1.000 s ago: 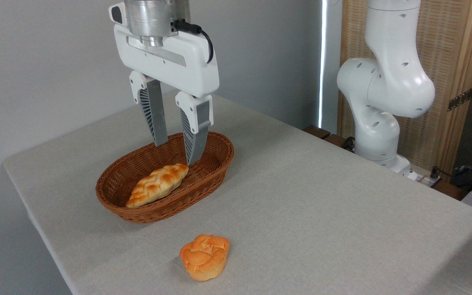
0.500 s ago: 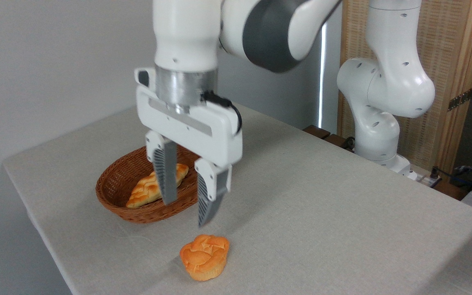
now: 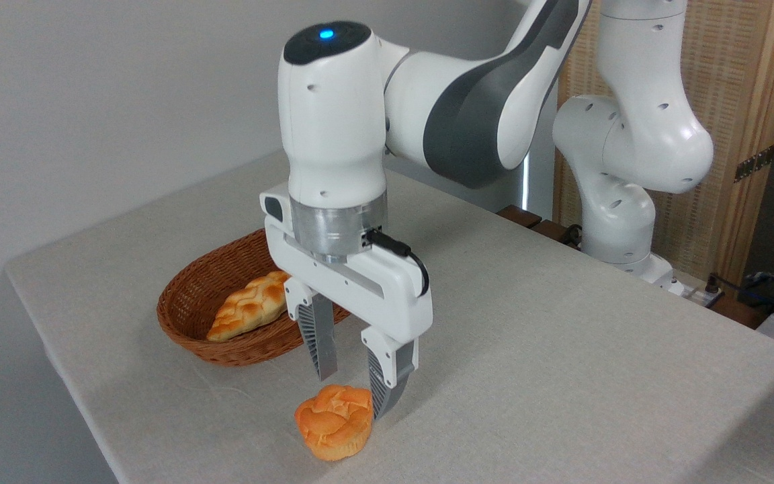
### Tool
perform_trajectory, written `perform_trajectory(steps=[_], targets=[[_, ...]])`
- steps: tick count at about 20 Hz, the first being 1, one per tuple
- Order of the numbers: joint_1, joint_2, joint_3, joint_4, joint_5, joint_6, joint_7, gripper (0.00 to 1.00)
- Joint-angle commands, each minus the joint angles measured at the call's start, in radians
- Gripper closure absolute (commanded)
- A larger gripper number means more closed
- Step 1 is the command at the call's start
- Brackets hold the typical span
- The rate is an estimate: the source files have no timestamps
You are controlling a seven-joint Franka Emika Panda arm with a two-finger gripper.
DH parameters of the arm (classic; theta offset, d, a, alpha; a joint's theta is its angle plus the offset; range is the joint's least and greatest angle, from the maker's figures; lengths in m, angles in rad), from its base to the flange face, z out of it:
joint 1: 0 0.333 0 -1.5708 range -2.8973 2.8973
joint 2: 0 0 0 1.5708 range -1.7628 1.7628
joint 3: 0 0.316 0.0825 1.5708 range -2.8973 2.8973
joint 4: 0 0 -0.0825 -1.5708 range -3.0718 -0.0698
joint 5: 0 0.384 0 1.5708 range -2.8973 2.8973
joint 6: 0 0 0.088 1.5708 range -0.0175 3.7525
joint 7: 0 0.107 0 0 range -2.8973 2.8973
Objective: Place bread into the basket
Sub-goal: 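Lower the open gripper around the round orange bun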
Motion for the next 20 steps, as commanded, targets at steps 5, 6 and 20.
perform_trajectory(steps=[5, 6, 20], targets=[[-0.01, -0.005, 0.011, -0.031, 0.015, 0.098, 0.012, 0.0], [-0.014, -0.005, 0.011, -0.031, 0.015, 0.102, 0.012, 0.0], [-0.026, 0.023, -0.001, -0.033, -0.026, 0.105, 0.012, 0.0]])
